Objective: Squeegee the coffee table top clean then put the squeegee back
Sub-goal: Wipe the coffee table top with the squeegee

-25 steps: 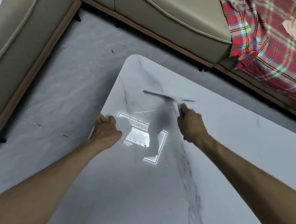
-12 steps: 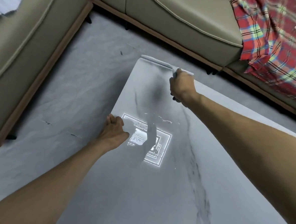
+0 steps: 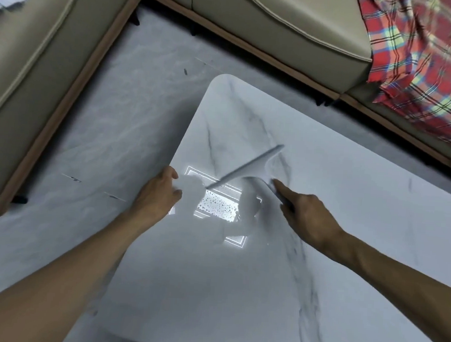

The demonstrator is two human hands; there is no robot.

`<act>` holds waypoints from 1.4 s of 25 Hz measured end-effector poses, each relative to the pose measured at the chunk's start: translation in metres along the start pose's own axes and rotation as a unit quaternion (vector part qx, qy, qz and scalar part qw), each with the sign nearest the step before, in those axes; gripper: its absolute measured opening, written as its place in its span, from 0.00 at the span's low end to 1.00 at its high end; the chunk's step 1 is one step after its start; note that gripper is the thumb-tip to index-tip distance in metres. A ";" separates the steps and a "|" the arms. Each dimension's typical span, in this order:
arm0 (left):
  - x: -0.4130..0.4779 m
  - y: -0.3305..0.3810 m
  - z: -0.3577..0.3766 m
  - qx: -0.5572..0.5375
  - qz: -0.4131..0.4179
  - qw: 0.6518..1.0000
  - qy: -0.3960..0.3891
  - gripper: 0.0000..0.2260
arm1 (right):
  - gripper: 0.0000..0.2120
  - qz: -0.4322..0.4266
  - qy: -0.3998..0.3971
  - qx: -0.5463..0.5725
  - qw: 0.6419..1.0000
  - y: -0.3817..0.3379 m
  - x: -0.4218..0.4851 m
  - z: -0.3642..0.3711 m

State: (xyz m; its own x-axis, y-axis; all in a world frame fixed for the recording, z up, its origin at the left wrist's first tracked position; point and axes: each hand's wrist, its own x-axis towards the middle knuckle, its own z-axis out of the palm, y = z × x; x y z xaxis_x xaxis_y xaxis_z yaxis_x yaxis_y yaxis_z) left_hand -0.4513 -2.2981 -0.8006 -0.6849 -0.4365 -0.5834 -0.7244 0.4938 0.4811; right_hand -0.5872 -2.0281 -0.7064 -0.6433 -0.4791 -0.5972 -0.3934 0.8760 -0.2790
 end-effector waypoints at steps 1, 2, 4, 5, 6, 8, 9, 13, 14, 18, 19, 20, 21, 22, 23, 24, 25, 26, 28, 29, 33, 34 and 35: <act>-0.002 -0.004 0.000 -0.011 0.009 1.000 0.024 0.12 | 0.27 0.015 -0.013 -0.009 1.000 0.014 -0.011 -0.004; -0.006 -0.008 0.000 -0.033 0.015 0.998 0.047 0.10 | 0.26 0.031 -0.027 -0.017 0.999 0.025 -0.021 -0.009; -0.014 -0.011 -0.002 -0.088 -0.004 0.993 0.081 0.07 | 0.25 0.038 -0.040 -0.036 0.998 0.034 -0.032 -0.020; -0.018 -0.013 -0.004 -0.102 -0.017 0.990 0.091 0.06 | 0.24 0.033 -0.030 -0.038 0.998 0.035 -0.031 -0.025; -0.021 -0.014 -0.004 -0.101 -0.024 0.990 0.098 0.05 | 0.22 0.028 -0.010 -0.032 0.999 0.031 -0.025 -0.031; -0.025 -0.022 -0.003 -0.090 -0.029 0.990 0.107 0.05 | 0.15 0.026 0.037 0.012 0.999 0.015 0.007 -0.042; -0.026 -0.025 -0.003 -0.093 -0.034 0.989 0.109 0.06 | 0.09 0.036 0.057 0.047 0.997 0.004 0.031 -0.046; -0.031 -0.030 -0.002 -0.029 -0.064 0.992 0.108 0.07 | 0.05 0.133 0.120 0.191 0.965 -0.058 0.129 -0.045; -0.032 -0.030 -0.001 -0.025 -0.076 0.993 0.085 0.12 | 0.08 0.150 0.122 0.181 0.964 -0.072 0.145 -0.041; -0.035 -0.032 0.005 -0.053 -0.097 0.994 0.007 0.19 | 0.20 0.054 0.130 0.038 0.989 -0.104 0.150 -0.009; -0.036 -0.033 0.007 -0.065 -0.098 0.993 -0.003 0.20 | 0.22 0.005 0.116 0.009 0.993 -0.103 0.136 0.003; -0.036 -0.035 0.009 -0.078 -0.101 0.992 -0.008 0.20 | 0.24 -0.036 0.094 -0.005 0.995 -0.099 0.118 0.014; -0.036 -0.036 0.010 -0.092 -0.107 0.990 -0.010 0.21 | 0.26 -0.066 0.071 -0.015 0.995 -0.092 0.098 0.024; -0.036 -0.037 0.010 -0.108 -0.114 0.988 -0.010 0.21 | 0.26 -0.089 0.048 -0.027 0.994 -0.083 0.076 0.031; -0.036 -0.036 0.010 -0.122 -0.121 0.985 -0.011 0.21 | 0.27 -0.104 0.026 -0.050 0.993 -0.070 0.056 0.037; -0.036 -0.035 0.010 -0.127 -0.126 0.984 -0.013 0.21 | 0.27 -0.110 0.004 -0.078 0.991 -0.055 0.036 0.040; -0.037 -0.034 0.010 -0.120 -0.126 0.985 -0.016 0.21 | 0.28 -0.111 -0.012 -0.109 0.988 -0.038 0.018 0.041; -0.038 -0.032 0.010 -0.101 -0.124 0.987 -0.022 0.21 | 0.29 -0.111 -0.021 -0.146 0.983 -0.021 0.004 0.039; -0.039 -0.027 0.010 -0.065 -0.116 0.990 -0.041 0.20 | 0.30 -0.104 -0.033 -0.201 0.974 0.010 -0.020 0.028; -0.037 -0.026 0.009 -0.057 -0.116 0.990 -0.046 0.19 | 0.29 -0.095 -0.039 -0.211 0.972 0.021 -0.029 0.020; -0.031 -0.032 0.003 -0.120 -0.149 0.982 -0.007 0.15 | 0.25 -0.087 -0.009 -0.158 0.984 0.015 -0.028 0.002; -0.033 -0.034 0.004 -0.151 -0.165 0.974 0.029 0.13 | 0.25 -0.092 0.015 -0.126 0.988 0.000 -0.019 0.005; -0.039 -0.038 0.006 -0.173 -0.186 0.964 0.074 0.12 | 0.24 -0.101 0.037 -0.095 0.990 -0.020 -0.006 0.013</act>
State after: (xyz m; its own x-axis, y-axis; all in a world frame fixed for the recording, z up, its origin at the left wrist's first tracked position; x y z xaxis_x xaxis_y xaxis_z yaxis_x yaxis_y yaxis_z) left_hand -0.3963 -2.2955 -0.7996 -0.3576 -0.6499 -0.6706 -0.8876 0.0134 0.4604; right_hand -0.5666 -2.0422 -0.7074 -0.5829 -0.6517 -0.4853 -0.6301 0.7396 -0.2364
